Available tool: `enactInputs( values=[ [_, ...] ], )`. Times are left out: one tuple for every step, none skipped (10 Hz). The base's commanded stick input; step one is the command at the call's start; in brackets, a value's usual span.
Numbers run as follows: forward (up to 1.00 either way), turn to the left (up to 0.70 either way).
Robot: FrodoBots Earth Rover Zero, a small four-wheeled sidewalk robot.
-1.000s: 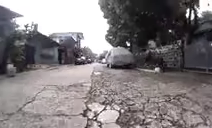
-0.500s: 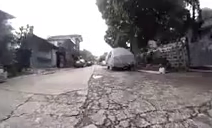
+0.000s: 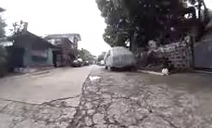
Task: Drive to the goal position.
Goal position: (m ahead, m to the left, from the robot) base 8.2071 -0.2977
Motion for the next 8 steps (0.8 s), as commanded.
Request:
enactInputs(
  values=[
    [1.0,0.0],
    [1.0,0.0],
    [1.0,0.0],
    [1.0,0.0],
    [1.0,0.0],
    [1.0,0.0],
    [1.0,0.0],
    [1.0,0.0]
  ],
)
